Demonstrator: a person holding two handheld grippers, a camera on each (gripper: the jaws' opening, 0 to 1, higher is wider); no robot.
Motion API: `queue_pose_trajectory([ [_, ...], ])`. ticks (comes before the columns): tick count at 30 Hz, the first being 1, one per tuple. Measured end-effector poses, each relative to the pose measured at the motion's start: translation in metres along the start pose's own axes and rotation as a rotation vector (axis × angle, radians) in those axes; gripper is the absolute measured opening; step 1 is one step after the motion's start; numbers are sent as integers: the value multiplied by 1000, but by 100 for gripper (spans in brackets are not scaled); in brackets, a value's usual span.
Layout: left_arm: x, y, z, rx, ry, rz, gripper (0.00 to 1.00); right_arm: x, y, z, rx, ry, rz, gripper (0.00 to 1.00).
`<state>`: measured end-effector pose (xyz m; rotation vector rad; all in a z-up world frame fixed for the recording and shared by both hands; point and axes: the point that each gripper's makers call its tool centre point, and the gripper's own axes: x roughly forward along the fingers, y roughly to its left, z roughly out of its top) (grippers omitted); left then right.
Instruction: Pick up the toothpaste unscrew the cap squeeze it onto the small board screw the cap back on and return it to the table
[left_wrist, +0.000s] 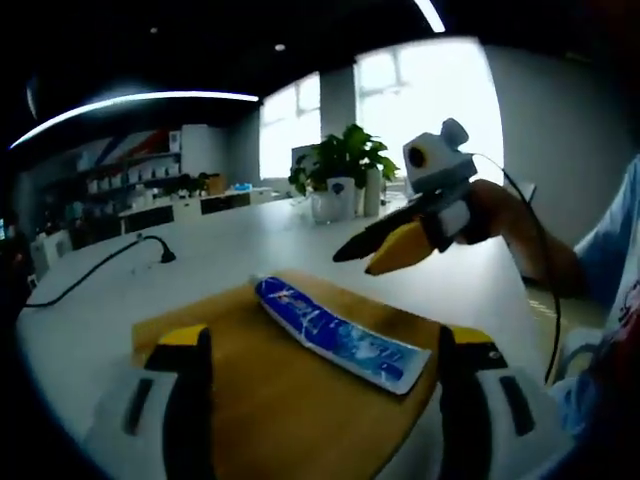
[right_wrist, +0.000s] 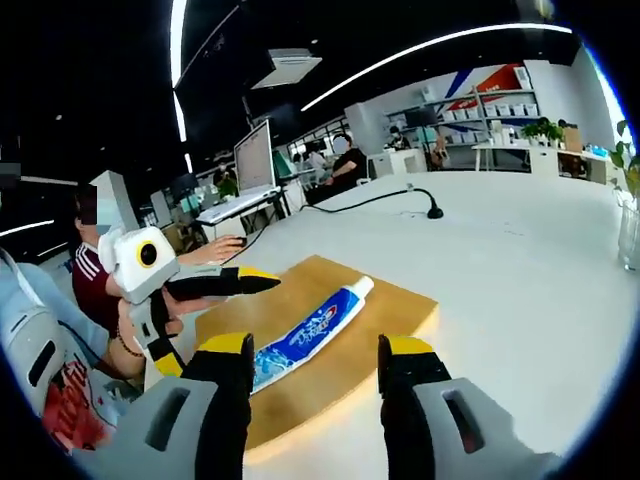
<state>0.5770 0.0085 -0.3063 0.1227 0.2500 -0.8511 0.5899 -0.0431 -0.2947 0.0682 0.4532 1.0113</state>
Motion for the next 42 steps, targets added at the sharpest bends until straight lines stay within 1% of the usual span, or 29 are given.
queue_pose_trajectory([
  [2, 2, -4, -1, -7, -1, -13, 100, 2, 1, -2, 13, 14, 8, 45],
  [5, 6, -10, -3, -16, 11, -35, 100, 5, 4, -8, 0, 40, 13, 49],
  [9, 12, -21, -4, -9, 35, -76, 100, 12, 5, -12, 8, 63, 36, 49],
  [12, 17, -29, -1, 0, 48, -100, 100, 19, 8, -12, 19, 72, 52, 48],
  [13, 19, -30, -1, -11, 52, -102, 100, 21, 9, -12, 19, 76, 56, 48],
  [15, 23, -36, -4, -45, 66, -141, 100, 25, 10, -13, 17, 79, 66, 46],
  [16, 24, -36, -5, -51, 72, -145, 100, 27, 10, -13, 20, 77, 70, 42],
  [18, 27, -35, -7, -53, 82, -138, 100, 30, 10, -13, 32, 73, 76, 39],
  [20, 30, -33, -7, -50, 88, -130, 100, 31, 11, -14, 35, 72, 80, 39],
  [22, 31, -32, -10, -62, 104, -124, 100, 30, 10, -13, 36, 68, 81, 38],
  [25, 32, -32, -8, -77, 97, -124, 100, 28, 7, -13, 27, 69, 73, 39],
  [29, 35, -37, -7, -81, 100, -150, 100, 28, -4, -16, 26, 86, 47, 40],
  [30, 36, -39, -7, -78, 102, -158, 100, 29, -4, -17, 27, 90, 47, 40],
  [32, 38, -41, -8, -67, 109, -162, 100, 31, -1, -17, 50, 88, 71, 40],
  [34, 39, -41, -9, -54, 119, -158, 100, 31, -1, -18, 53, 86, 67, 37],
  [36, 39, -40, -10, -40, 130, -163, 100, 31, -5, -19, 48, 87, 43, 29],
  [37, 39, -40, -9, -43, 131, -165, 100, 31, -6, -20, 52, 88, 41, 27],
  [38, 39, -40, -9, -51, 129, -168, 100, 32, -7, -20, 68, 82, 43, 27],
  [39, 39, -39, -8, -57, 125, -172, 100, 32, -6, -19, 103, 71, 53, 27],
  [42, 40, -39, -7, -68, 120, -176, 100, 33, -4, -19, 113, 67, 58, 27],
])
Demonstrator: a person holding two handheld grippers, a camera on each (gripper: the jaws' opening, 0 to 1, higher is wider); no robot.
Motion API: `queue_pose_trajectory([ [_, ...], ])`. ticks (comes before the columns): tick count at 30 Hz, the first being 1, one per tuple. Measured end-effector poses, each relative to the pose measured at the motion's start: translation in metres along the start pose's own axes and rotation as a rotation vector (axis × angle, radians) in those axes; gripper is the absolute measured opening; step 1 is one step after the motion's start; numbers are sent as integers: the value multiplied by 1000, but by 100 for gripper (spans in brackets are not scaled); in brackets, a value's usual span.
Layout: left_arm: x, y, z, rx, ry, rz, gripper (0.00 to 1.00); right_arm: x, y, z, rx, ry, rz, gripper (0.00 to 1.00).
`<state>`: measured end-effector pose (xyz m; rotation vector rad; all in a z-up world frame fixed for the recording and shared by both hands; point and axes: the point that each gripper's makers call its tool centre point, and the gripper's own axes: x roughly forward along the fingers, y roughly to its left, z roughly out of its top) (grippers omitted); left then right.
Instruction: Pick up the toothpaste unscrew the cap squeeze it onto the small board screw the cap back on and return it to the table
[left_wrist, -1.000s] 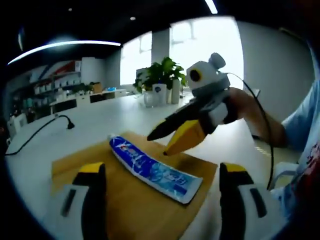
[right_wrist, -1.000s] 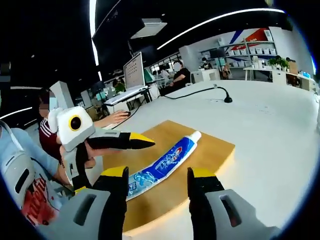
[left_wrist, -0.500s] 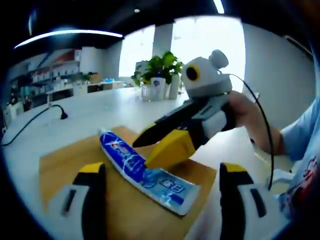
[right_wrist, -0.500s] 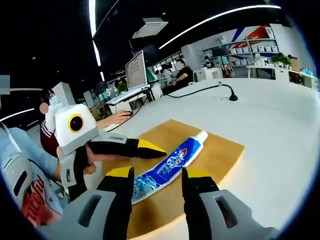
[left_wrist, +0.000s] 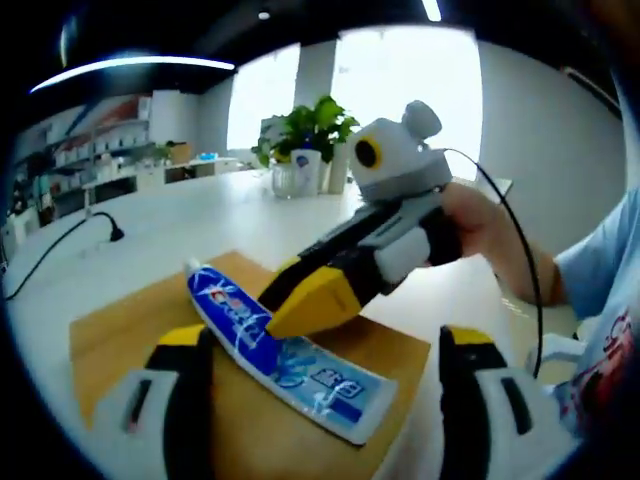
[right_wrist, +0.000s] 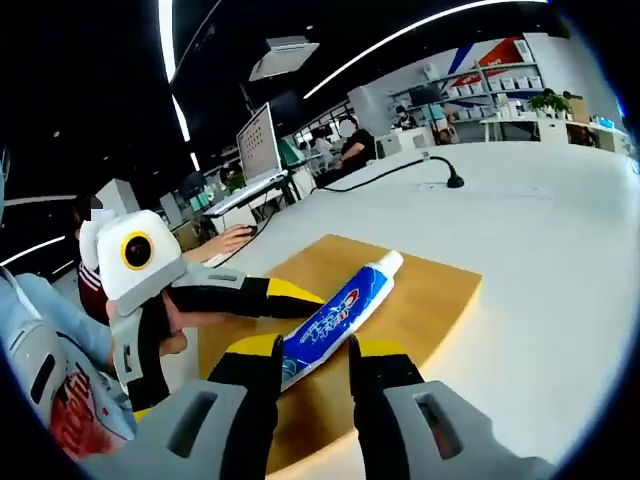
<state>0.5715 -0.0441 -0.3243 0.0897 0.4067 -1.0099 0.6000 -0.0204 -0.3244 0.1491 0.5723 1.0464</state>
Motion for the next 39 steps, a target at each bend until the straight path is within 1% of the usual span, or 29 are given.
queue_pose_trajectory([
  [4, 0, 2, 1, -8, -5, -6, 100, 3, 1, 1, -13, 3, -3, 26],
  [5, -1, 1, 1, -11, -10, -10, 100, 4, 1, 1, -9, 4, -3, 25],
  [6, 0, 1, 2, -16, -16, -15, 100, 5, 2, 1, 5, 5, 7, 20],
  [7, -1, 0, 2, -17, -17, -14, 100, 7, 5, 2, 20, -5, 23, 16],
  [8, 0, 0, 2, -13, -15, -15, 100, 9, 9, 4, 38, -13, 49, 15],
  [10, 0, 1, 2, -8, -12, -16, 100, 12, 9, 4, 53, -5, 47, 17],
  [12, 0, 2, 4, -16, -17, -18, 100, 14, 10, -2, 59, 33, 34, 18],
  [13, 0, 3, 4, -17, -18, -16, 100, 15, 8, 2, 64, 14, 31, 18],
  [16, -1, 4, 4, -13, -22, -11, 100, 16, 6, 5, 103, 11, 19, 19],
  [17, -1, 4, 4, -13, -23, -10, 100, 16, 5, 7, 128, 1, 13, 19],
  [19, -1, 3, 4, -13, -28, -13, 100, 17, 0, 14, 181, -44, -29, 19],
  [21, -2, 2, 4, -12, -30, -14, 100, 19, -3, 10, 203, -17, -42, 17],
  [22, -2, 2, 3, -12, -30, -14, 100, 19, -4, 12, 220, -28, -49, 16],
  [24, -2, 2, 4, -15, -33, -16, 100, 17, -8, 11, 274, -21, -73, 12],
  [26, -3, 3, 4, -24, -36, -22, 100, 16, -10, 11, 331, -30, -77, 7],
  [28, -4, 2, 5, -32, -39, -30, 100, 16, -9, 11, 393, -49, -59, 5],
  [29, -4, 2, 5, -35, -39, -31, 100, 15, -9, 10, 400, -51, -54, 5],
  [32, -4, 1, 4, -25, -30, -20, 99, 14, -5, 11, 408, -76, -25, 3],
  [33, -4, -1, 3, -18, -30, -19, 99, 13, -3, 11, 402, -76, -18, 3],
  [34, -5, -1, 3, -16, -31, -20, 100, 12, -1, 14, 382, -96, -7, 3],
  [36, -7, -4, 6, -30, -50, -34, 100, 9, 5, 22, 338, -134, 22, 2],
  [37, -9, -5, 9, -46, -67, -43, 100, 6, 8, 27, 307, -163, 45, 2],
  [39, -13, -4, 15, -90, -100, -57, 99, 0, 14, 38, 281, -210, 81, 2],
])
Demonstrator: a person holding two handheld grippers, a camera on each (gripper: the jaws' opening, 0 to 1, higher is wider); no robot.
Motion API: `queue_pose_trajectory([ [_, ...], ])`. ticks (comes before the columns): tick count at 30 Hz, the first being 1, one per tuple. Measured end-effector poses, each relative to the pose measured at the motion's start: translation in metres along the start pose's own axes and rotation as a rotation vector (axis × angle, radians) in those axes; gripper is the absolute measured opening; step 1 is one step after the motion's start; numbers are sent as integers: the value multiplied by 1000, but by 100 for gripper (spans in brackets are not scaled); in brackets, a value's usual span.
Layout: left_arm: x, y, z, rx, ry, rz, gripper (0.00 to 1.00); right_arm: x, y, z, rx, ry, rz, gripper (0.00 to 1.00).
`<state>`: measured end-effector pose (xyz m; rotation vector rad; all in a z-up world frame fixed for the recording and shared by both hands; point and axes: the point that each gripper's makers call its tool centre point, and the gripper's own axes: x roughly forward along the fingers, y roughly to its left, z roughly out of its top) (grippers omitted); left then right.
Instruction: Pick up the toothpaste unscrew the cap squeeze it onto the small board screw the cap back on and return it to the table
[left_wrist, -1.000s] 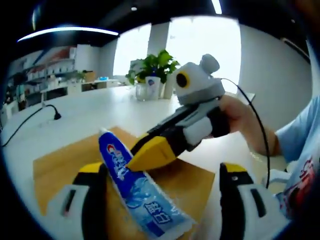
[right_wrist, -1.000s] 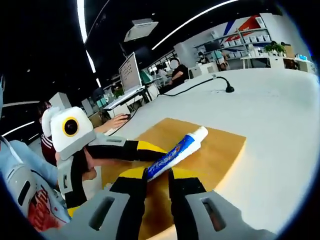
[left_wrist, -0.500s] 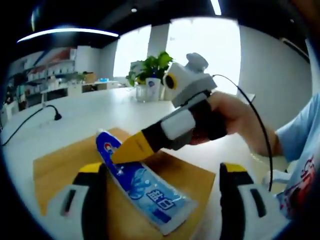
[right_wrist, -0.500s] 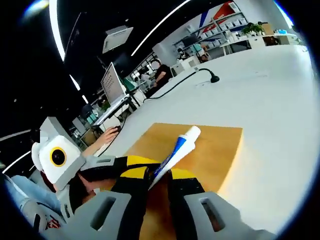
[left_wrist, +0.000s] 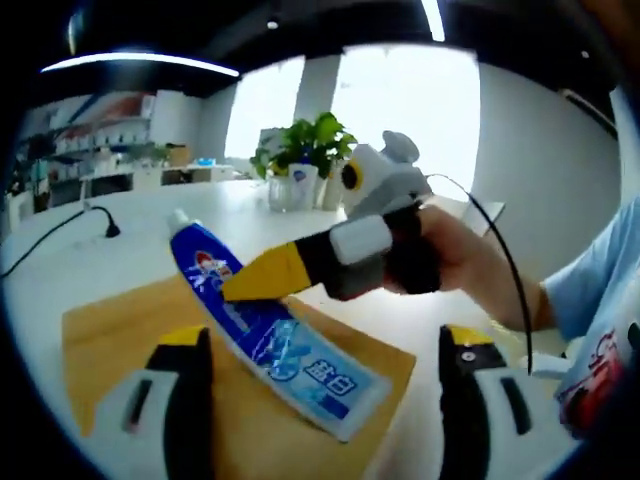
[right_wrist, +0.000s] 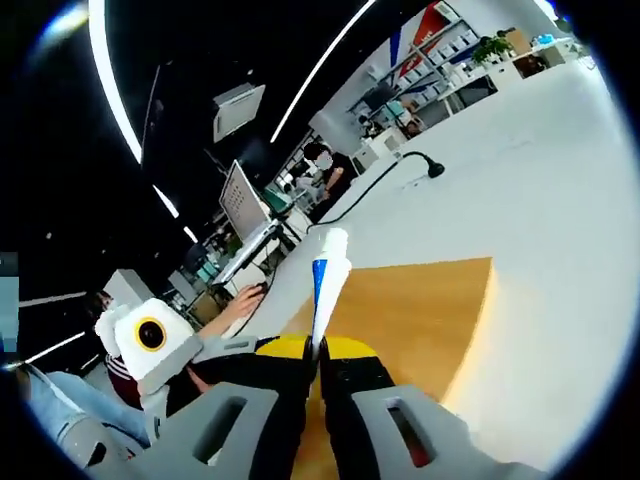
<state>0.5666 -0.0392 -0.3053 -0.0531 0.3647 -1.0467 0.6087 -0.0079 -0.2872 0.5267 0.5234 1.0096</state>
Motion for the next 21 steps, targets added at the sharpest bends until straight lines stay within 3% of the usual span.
queue_pose_trajectory([
  [4, -7, -6, 10, -61, -37, -79, 96, -7, 23, 12, -50, -85, 113, 2],
  [6, -12, -10, 18, -96, -70, -136, 88, -11, 38, 17, -67, -128, 182, 1],
  [8, -16, -12, 27, -132, -96, -190, 78, -17, 53, 28, -140, -192, 238, 1],
  [13, -22, -19, 45, -86, -132, -261, 62, -34, 93, 48, -437, -332, 321, 2],
  [16, -23, -24, 56, -35, -168, -312, 52, -46, 123, 54, -477, -380, 424, 2],
  [21, -27, -39, 72, -19, -227, -452, 32, -44, 136, 50, -536, -377, 449, 2],
])
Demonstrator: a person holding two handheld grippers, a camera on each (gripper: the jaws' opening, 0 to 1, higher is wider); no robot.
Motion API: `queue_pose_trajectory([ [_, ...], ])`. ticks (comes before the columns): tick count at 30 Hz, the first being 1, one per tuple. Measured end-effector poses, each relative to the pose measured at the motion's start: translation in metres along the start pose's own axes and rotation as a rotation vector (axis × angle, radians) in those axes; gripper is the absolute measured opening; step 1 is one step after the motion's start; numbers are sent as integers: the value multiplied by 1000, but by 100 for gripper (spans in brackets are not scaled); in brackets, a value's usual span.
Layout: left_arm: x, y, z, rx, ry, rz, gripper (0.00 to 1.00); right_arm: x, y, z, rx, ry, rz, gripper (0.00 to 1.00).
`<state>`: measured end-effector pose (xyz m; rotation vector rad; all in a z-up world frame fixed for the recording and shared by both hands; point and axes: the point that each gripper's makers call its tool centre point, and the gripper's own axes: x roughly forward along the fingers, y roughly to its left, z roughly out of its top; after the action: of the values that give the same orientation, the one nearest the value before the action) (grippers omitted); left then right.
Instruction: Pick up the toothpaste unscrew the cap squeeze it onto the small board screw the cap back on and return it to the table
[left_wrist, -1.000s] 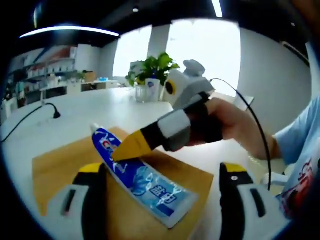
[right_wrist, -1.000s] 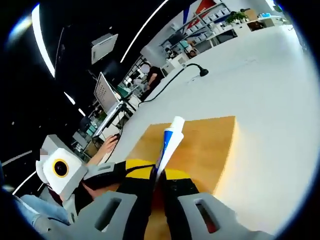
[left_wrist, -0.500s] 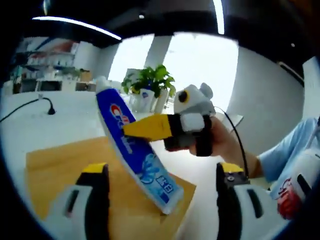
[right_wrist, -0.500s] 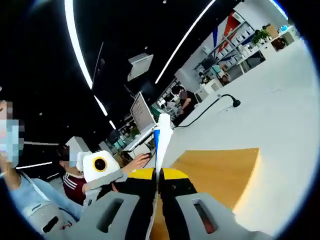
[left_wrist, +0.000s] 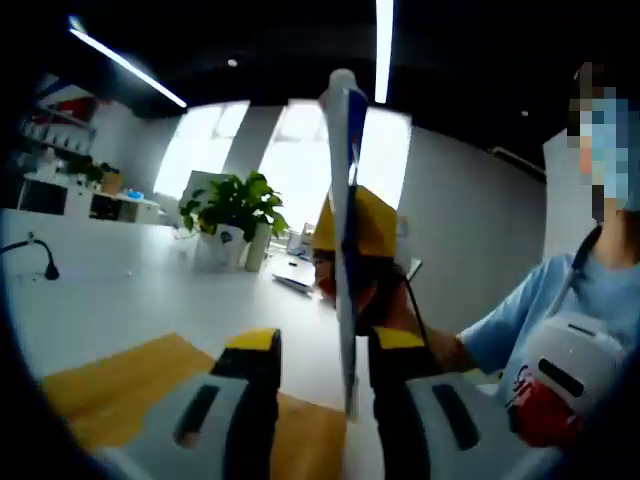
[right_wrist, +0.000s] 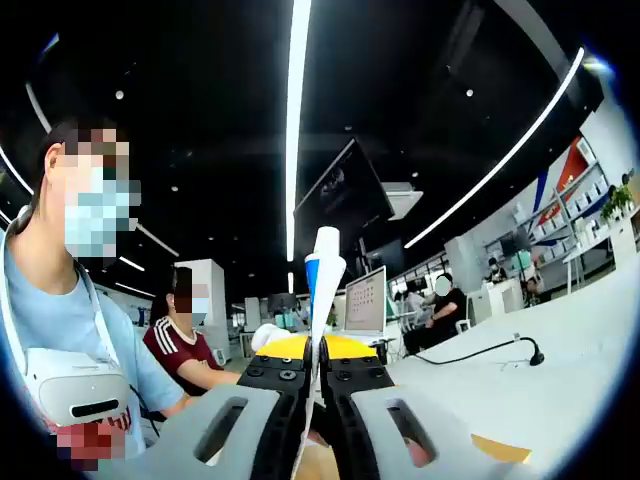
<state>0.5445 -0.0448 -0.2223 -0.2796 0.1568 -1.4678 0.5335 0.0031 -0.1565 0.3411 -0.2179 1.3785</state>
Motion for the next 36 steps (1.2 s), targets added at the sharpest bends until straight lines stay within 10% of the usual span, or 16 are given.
queue_pose_trajectory([
  [9, 4, -9, 1, 50, 16, -75, 4, -10, -7, 5, -63, -7, 26, 2],
  [24, 10, -7, -26, 194, 153, -24, 3, -13, -9, 23, -28, -55, 19, 12],
  [36, 5, -1, -33, 137, 172, -34, 4, -10, -11, 15, -87, -5, -30, 15],
])
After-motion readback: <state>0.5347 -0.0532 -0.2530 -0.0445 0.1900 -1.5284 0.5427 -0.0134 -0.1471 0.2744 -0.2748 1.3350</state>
